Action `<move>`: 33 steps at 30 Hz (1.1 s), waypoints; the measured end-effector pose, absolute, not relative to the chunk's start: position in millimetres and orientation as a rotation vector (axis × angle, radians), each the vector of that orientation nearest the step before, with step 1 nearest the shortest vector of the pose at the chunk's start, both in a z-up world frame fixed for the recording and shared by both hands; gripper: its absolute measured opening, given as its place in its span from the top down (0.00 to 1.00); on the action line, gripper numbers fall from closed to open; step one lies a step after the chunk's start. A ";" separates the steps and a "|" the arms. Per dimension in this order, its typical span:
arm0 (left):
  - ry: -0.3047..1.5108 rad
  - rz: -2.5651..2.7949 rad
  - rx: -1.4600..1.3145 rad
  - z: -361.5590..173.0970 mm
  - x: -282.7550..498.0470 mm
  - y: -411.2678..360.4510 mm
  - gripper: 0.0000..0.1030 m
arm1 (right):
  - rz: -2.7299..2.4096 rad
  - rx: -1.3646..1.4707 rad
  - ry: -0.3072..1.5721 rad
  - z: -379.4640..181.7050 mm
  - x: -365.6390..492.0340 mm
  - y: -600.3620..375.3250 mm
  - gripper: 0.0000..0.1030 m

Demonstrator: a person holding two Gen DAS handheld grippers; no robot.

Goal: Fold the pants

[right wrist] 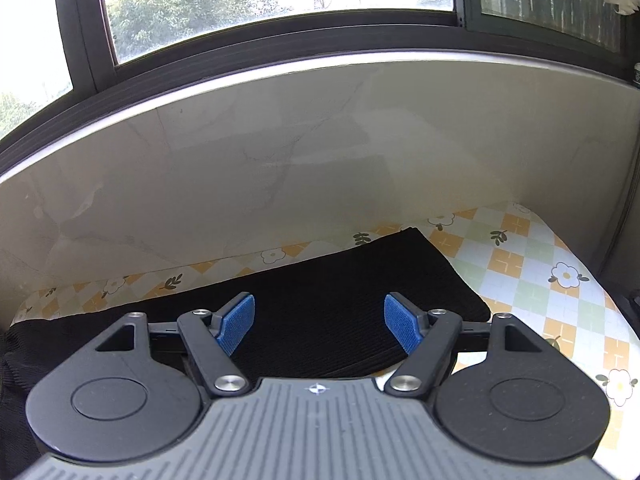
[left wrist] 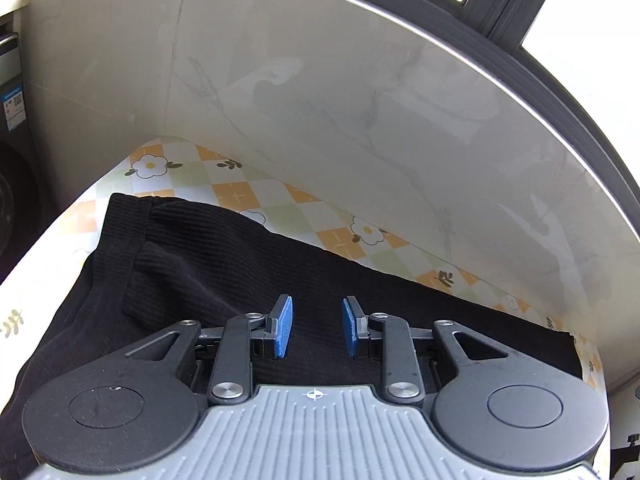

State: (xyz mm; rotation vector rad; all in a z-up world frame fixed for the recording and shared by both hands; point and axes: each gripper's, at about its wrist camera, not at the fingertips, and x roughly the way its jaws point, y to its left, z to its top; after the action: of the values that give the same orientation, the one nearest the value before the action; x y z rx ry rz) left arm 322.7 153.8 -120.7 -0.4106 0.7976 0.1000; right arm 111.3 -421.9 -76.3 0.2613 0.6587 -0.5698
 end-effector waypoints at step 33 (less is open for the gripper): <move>1.040 0.301 -0.269 -225.5 432.5 -19.2 0.72 | -0.411 0.178 0.901 -222.7 200.0 -679.0 0.59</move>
State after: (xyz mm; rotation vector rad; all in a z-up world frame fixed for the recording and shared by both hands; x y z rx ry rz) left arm 432.5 -19.2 -225.5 -0.2686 1.0397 0.3009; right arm 200.0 -679.0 -222.7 0.1778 0.9008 -0.4107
